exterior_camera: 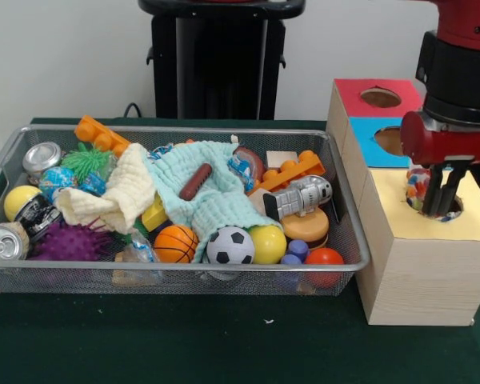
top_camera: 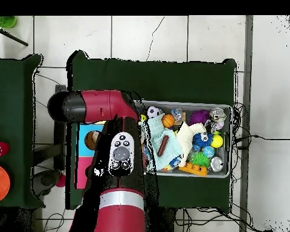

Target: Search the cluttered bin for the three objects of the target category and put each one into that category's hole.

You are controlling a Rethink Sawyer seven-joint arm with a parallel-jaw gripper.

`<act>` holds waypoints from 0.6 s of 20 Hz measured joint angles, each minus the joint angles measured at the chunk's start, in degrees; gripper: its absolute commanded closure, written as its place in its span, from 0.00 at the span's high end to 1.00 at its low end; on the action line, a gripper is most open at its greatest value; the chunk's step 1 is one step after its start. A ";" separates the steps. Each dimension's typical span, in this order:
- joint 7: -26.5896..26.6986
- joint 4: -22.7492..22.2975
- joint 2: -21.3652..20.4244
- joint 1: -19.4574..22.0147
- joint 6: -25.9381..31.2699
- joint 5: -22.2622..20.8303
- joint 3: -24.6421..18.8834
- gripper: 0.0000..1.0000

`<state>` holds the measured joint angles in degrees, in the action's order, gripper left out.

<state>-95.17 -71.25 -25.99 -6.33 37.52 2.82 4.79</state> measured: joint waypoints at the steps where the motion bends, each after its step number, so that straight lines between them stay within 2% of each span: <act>1: 0.00 -0.01 0.21 0.00 0.00 -0.01 0.00 0.00; 12: 0.00 0.71 0.63 -0.03 0.36 -0.13 0.02 0.00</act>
<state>-95.17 -70.55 -25.36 -6.36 37.88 2.69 4.80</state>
